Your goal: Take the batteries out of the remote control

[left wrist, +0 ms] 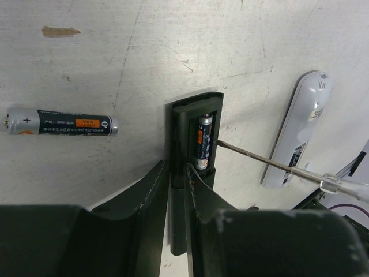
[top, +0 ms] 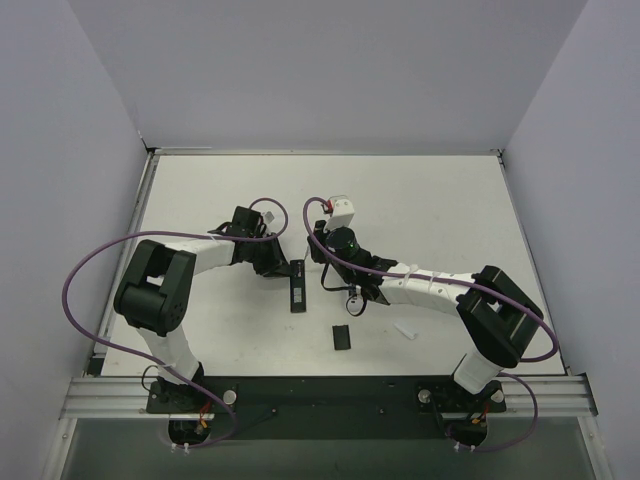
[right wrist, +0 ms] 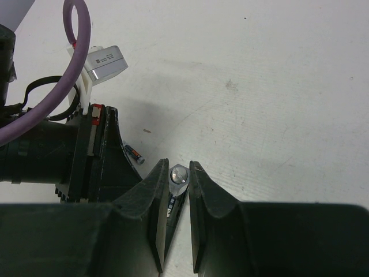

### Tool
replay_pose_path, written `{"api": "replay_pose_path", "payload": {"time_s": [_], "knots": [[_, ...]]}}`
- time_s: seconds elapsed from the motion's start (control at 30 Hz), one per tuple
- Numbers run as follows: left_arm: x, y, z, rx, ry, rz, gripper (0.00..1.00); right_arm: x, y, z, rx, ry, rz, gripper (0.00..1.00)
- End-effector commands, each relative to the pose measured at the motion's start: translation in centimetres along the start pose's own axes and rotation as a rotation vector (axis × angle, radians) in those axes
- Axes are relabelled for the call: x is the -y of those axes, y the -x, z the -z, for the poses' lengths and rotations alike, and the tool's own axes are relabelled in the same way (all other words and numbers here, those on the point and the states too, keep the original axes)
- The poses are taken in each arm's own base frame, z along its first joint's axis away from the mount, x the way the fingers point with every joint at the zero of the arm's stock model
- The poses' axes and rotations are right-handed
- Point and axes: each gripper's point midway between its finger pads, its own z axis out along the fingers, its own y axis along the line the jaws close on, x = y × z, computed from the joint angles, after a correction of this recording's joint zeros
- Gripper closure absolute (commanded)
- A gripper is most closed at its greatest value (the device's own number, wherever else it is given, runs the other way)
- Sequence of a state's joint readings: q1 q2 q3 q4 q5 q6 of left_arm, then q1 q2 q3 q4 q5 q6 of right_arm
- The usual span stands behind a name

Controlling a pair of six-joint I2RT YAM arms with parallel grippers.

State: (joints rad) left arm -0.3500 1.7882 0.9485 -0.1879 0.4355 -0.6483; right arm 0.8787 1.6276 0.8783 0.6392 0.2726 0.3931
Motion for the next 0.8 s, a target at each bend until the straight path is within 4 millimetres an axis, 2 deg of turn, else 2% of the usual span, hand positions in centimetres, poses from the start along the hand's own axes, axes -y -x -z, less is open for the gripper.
{"api": "replay_pose_path", "payload": {"time_s": [0.0, 0.37, 0.6, 0.77], "knots": [[0.1, 0.3, -0.4, 0.000, -0.016, 0.005, 0.73, -1.2, 1.1, 0.0, 0.040, 0.031, -0.033, 1.00], [0.1, 0.3, -0.4, 0.001, -0.019, 0.007, 0.73, -0.8, -0.1, -0.3, 0.019, 0.019, -0.026, 1.00], [-0.1, 0.3, -0.5, 0.003, -0.016, 0.012, 0.74, 0.0, -1.2, -0.2, 0.005, -0.023, 0.050, 1.00], [-0.2, 0.2, -0.5, 0.001, -0.014, 0.015, 0.74, -0.4, -1.5, 0.0, 0.002, -0.034, 0.106, 1.00]]}}
